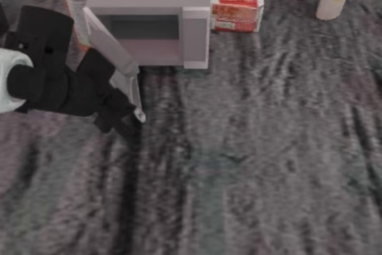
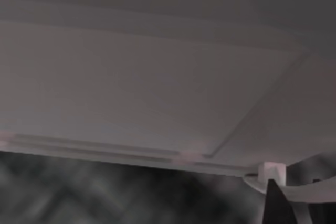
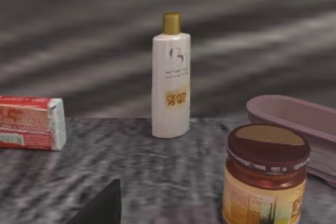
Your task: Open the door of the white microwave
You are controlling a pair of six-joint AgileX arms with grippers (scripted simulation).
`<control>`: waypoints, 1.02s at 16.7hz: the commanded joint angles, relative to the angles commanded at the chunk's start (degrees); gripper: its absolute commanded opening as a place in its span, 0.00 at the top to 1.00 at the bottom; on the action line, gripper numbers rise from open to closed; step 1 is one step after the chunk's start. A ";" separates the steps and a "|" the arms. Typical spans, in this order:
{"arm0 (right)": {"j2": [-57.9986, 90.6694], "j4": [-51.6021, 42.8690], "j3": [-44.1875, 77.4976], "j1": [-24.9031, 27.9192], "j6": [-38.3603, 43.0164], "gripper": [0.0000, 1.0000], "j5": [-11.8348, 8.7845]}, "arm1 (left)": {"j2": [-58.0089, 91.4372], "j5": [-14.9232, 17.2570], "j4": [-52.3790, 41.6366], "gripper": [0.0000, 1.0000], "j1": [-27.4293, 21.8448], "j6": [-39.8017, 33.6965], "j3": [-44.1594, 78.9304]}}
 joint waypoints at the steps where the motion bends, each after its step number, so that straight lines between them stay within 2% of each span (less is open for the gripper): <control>1: 0.00 0.00 0.00 0.00 0.00 0.00 0.00 | 0.00 0.00 0.00 1.00 0.00 0.00 0.00; 17: 0.00 0.00 0.00 0.00 0.00 0.00 0.00 | 0.10 0.68 -0.44 1.00 0.02 0.45 -0.19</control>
